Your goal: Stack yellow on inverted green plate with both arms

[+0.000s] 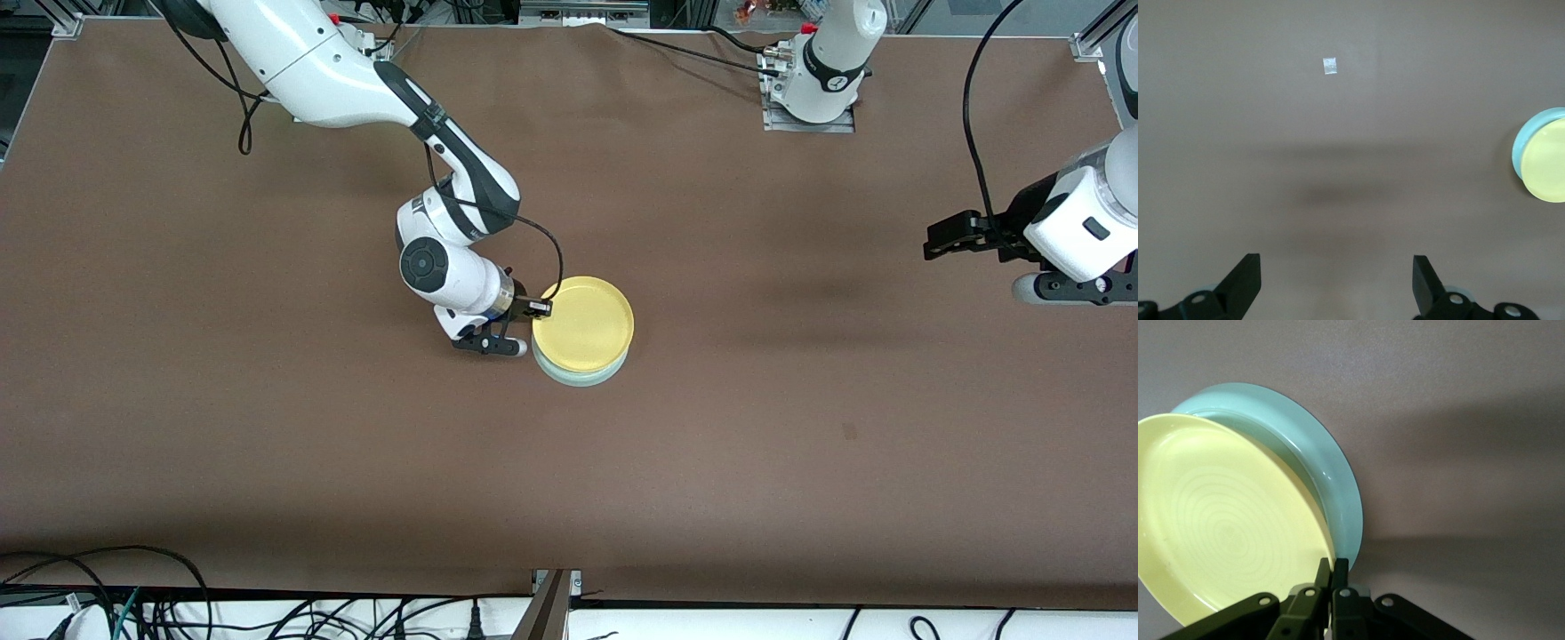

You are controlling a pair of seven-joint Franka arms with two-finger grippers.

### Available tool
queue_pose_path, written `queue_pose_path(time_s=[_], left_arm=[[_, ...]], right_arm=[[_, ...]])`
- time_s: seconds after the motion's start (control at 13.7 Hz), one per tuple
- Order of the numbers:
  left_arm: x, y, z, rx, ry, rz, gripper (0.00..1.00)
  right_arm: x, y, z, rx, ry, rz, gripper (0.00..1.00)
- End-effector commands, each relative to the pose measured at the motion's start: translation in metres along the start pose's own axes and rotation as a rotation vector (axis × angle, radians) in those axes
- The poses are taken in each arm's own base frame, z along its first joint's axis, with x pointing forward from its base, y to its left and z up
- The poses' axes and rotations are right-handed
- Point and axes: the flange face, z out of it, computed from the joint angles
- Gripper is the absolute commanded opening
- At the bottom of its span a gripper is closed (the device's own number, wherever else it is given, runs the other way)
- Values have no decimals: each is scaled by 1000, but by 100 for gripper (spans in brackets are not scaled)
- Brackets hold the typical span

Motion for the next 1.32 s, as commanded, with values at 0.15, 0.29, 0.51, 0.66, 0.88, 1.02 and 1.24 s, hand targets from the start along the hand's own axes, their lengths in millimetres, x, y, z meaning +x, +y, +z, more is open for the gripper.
queue_pose_path(time_s=[0.15, 0.29, 0.51, 0.66, 0.88, 1.02, 1.24], left_arm=[[-18, -8, -4, 74, 78, 41, 100], [-18, 0, -7, 74, 93, 69, 100], [-15, -1, 1, 75, 77, 104, 100], [-9, -14, 11, 81, 57, 83, 100], [-5, -34, 11, 82, 66, 51, 100], [-2, -37, 10, 84, 91, 37, 100], [0, -36, 4, 93, 120, 43, 100]], right_arm=[[4, 2, 2, -17, 27, -11, 0], [5, 2, 4, -14, 28, -6, 35], [19, 1, -16, -10, 58, -15, 100], [40, 5, -57, -45, 46, -17, 100], [87, 29, -141, -128, -26, -88, 100], [106, 66, -188, -167, -91, -105, 100], [118, 134, -279, -207, -106, -150, 100]])
